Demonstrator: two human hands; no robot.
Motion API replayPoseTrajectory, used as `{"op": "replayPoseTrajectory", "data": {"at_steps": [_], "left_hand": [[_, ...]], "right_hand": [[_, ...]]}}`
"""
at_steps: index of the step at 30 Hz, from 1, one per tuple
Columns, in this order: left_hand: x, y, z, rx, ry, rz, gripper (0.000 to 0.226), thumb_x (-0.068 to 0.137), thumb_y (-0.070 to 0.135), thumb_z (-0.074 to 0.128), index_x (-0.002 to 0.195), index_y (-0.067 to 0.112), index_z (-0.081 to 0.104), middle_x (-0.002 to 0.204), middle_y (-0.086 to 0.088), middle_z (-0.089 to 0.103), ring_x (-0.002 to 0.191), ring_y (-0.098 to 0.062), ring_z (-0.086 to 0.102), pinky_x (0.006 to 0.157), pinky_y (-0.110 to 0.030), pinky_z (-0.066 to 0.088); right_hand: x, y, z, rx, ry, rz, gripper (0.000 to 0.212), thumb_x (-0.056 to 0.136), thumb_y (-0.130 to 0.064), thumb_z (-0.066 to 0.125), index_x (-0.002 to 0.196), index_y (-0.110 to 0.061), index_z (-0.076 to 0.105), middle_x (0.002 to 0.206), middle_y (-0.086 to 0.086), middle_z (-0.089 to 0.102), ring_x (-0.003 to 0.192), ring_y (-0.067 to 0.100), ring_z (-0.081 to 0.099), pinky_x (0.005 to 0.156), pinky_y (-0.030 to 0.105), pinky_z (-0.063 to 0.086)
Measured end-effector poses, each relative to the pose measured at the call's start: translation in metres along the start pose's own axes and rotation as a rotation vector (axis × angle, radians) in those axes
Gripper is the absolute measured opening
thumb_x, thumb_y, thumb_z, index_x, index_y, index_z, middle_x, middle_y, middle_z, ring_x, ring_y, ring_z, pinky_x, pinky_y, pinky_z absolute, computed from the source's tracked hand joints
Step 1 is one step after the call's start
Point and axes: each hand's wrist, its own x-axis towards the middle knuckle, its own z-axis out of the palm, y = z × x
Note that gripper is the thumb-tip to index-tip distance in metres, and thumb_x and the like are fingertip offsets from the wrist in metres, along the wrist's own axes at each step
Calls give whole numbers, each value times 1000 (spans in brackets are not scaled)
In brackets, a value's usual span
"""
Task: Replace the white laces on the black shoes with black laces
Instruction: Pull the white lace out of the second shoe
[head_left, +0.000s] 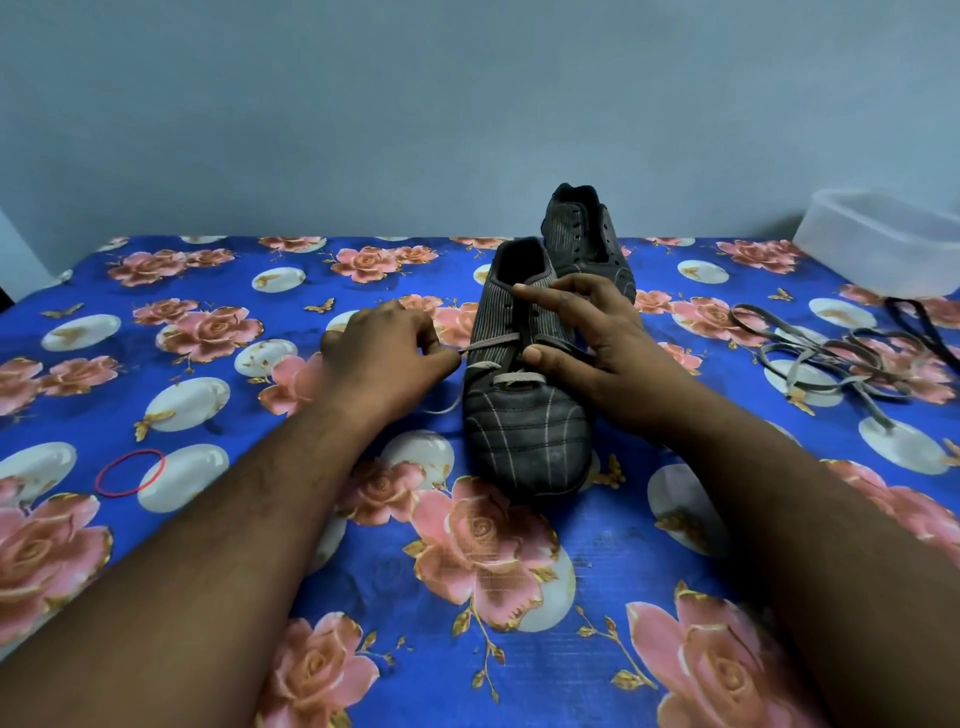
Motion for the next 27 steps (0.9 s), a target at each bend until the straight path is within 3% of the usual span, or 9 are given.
{"op": "replayPoseTrajectory", "data": {"at_steps": [3, 6, 10, 13, 18, 21, 24, 27], "left_hand": [[1, -1, 0, -181, -14, 56, 12, 85, 49, 58, 89, 37, 60, 109, 8, 57, 110, -21, 55, 98, -43, 40], [-2, 8, 2, -455, -28, 233, 22, 85, 50, 45, 94, 41, 62, 105, 9, 58, 107, -17, 56, 100, -50, 44], [-7, 18, 6, -387, -17, 371, 32, 88, 64, 43, 85, 37, 59, 93, 11, 57, 99, -19, 56, 92, -52, 46], [-5, 16, 7, -314, 21, 332, 29, 85, 63, 44, 81, 37, 57, 92, 13, 55, 99, -20, 55, 89, -50, 46], [5, 2, 6, -141, 0, 86, 32, 86, 52, 52, 76, 23, 61, 83, 10, 52, 97, -24, 54, 90, -47, 46], [5, -3, 4, -42, -5, -21, 24, 90, 44, 60, 81, 23, 67, 96, 3, 61, 105, -27, 56, 89, -43, 41], [4, -3, 6, -138, 7, 25, 25, 93, 53, 55, 91, 31, 67, 101, 7, 61, 109, -23, 56, 94, -45, 40], [3, 5, 6, -439, 18, 143, 42, 88, 64, 39, 95, 33, 68, 100, 9, 64, 109, -23, 58, 98, -54, 44]], "right_hand": [[1, 2, 0, -7, -2, -1, 59, 89, -60, 58, 145, -46, 46, 141, -6, 39, 136, 16, 37, 118, 44, 32], [1, 3, 0, -5, -2, -2, 59, 89, -61, 57, 145, -48, 45, 141, -5, 39, 137, 17, 37, 118, 45, 32], [1, 3, 0, -7, -1, -1, 59, 89, -61, 58, 145, -47, 45, 140, -5, 39, 137, 16, 37, 118, 44, 32], [1, 2, 0, -14, -2, -3, 59, 89, -59, 59, 146, -45, 46, 140, -5, 40, 136, 16, 37, 118, 42, 32], [1, 1, 0, -14, -6, 0, 59, 90, -58, 59, 146, -45, 46, 141, -5, 39, 136, 15, 36, 119, 41, 30], [1, 2, 0, -15, -10, 7, 59, 90, -59, 58, 145, -47, 45, 141, -5, 38, 137, 16, 36, 119, 44, 30], [1, 2, 0, -13, -11, 8, 59, 89, -61, 58, 145, -48, 45, 142, -6, 38, 137, 16, 35, 119, 44, 31], [1, 2, 0, -17, -9, 4, 59, 89, -61, 58, 146, -48, 45, 141, -5, 39, 137, 15, 36, 118, 44, 31]]}}
